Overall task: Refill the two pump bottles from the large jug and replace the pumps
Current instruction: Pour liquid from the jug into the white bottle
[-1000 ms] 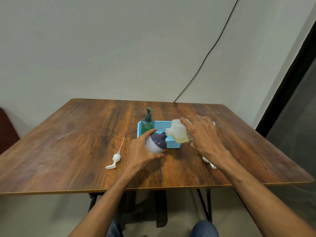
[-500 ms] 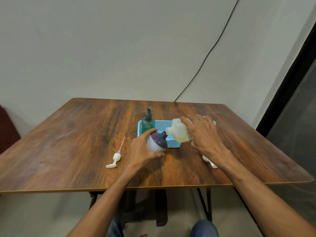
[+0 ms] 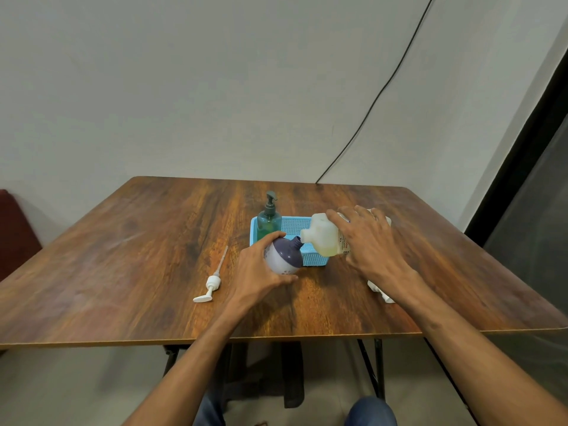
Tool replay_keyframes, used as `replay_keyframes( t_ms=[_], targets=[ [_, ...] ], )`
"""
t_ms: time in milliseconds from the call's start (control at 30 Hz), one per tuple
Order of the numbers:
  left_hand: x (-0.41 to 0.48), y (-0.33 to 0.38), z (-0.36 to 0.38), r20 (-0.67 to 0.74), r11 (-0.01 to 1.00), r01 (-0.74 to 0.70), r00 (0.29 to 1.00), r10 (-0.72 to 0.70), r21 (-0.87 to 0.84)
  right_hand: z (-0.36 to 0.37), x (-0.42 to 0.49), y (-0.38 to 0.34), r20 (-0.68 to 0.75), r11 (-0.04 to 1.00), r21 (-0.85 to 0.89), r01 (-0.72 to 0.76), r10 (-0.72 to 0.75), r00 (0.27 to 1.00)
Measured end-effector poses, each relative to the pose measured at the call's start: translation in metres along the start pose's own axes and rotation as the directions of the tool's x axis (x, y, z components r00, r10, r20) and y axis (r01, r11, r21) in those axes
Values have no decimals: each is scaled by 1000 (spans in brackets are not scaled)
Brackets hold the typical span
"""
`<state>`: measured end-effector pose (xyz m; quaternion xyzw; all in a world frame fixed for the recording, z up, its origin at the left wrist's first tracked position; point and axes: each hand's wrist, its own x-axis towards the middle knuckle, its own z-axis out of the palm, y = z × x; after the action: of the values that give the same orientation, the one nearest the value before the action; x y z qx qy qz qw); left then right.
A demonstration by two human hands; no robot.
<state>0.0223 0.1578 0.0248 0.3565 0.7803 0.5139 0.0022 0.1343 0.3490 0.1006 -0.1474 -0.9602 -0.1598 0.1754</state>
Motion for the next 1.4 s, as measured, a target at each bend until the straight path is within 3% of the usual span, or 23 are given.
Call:
replay_keyframes(
  t_ms=[400, 567, 667, 833, 1033, 1400],
  targets=[
    [6, -13, 11, 1, 993, 105, 995, -105, -55, 1, 1, 2, 17, 1000, 18, 3, -3, 1000],
    [10, -6, 0, 57, 993, 43, 997, -50, 114, 2, 2, 2, 27, 1000, 14, 2, -2, 1000],
    [6, -3, -4, 61, 992, 22, 998, -30, 123, 2, 1, 2, 28, 1000, 13, -1, 0, 1000],
    [12, 4, 11, 13, 970, 240, 971, -241, 44, 4, 2, 2, 8, 1000, -11, 4, -3, 1000],
    [-1, 0, 0, -11, 999, 34, 999, -34, 21, 5, 2, 2, 6, 1000, -5, -3, 3, 1000],
    [0, 1, 3, -2, 999, 43, 999, -43, -17, 6, 2, 2, -21, 1000, -16, 7, -7, 1000]
  ],
)
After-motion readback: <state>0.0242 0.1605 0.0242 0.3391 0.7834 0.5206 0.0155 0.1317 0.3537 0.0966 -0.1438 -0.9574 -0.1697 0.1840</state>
